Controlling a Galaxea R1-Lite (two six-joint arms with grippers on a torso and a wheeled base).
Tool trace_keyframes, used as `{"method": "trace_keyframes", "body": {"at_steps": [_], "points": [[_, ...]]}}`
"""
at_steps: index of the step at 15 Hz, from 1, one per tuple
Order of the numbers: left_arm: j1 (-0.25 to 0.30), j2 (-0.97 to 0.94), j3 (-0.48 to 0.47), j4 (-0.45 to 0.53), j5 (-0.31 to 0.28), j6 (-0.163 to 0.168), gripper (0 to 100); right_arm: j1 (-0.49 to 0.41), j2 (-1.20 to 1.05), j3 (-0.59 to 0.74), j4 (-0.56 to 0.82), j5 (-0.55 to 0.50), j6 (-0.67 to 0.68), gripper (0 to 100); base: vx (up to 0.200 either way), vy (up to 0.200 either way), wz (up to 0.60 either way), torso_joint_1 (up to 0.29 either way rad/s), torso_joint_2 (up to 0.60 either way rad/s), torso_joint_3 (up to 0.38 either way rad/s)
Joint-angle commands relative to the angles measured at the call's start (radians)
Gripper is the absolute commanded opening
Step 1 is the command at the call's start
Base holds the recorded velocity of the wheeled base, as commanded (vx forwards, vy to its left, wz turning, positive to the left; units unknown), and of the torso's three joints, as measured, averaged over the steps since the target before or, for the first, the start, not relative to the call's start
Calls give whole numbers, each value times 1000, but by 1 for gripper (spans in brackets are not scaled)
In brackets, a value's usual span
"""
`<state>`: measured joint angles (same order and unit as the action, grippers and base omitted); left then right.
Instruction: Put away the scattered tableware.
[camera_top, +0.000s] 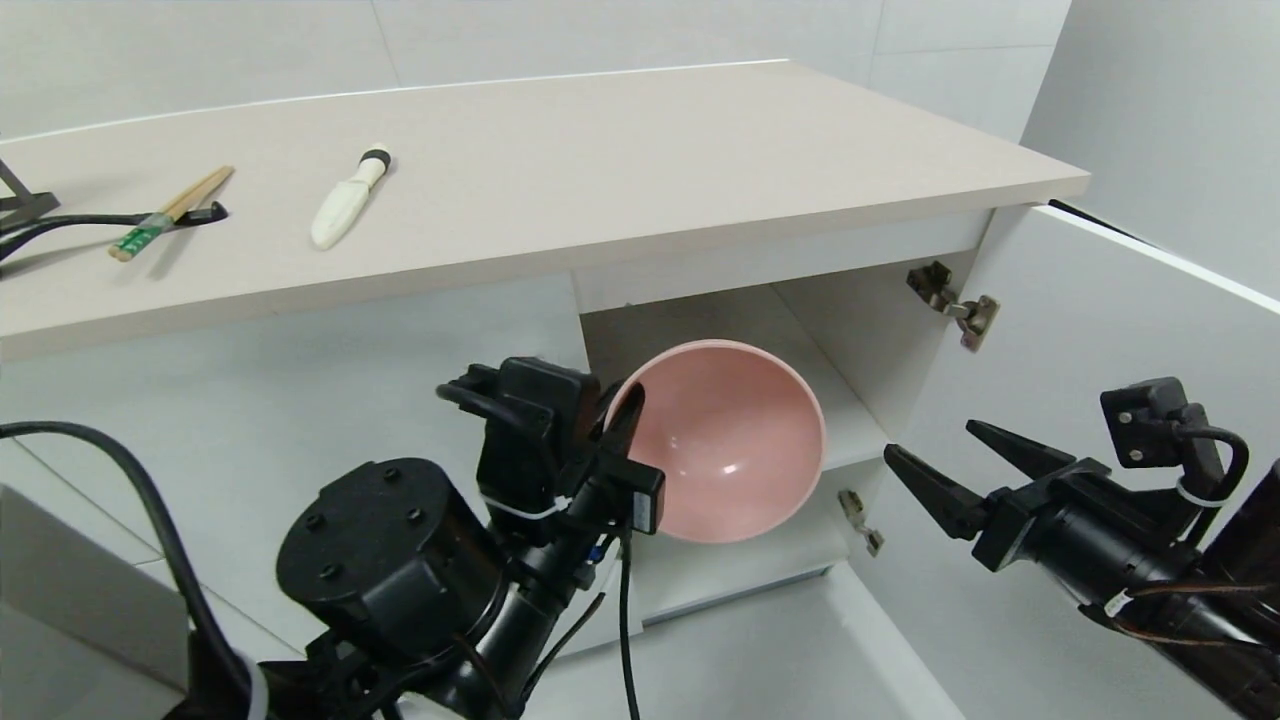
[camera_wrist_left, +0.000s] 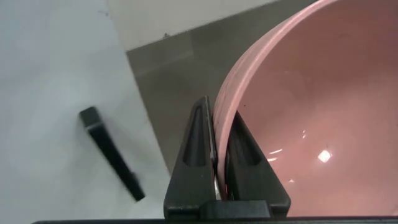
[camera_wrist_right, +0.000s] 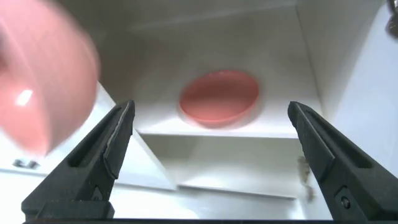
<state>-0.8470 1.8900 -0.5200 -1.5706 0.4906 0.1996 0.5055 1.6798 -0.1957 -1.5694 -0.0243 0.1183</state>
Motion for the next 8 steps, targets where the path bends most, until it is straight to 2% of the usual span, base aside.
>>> {"method": "trace_keyframes", "body": {"at_steps": [1,4,6,8], "points": [[-18,75,-58,0,31,-2,0,1,-49,9,-1,0,-9,100,0,0,0,0,0,0],[-44,110,-103,0,32,4,0,5,-86,36,-1,0,-108,100,0,0,0,0,0,0],[-50,138,-127,0,31,37,0,47,-84,30,-1,3,-175,100,0,0,0,0,0,0],[-56,166,-158,0,31,64,0,68,-75,13,-1,3,-187,100,0,0,0,0,0,0]]}}
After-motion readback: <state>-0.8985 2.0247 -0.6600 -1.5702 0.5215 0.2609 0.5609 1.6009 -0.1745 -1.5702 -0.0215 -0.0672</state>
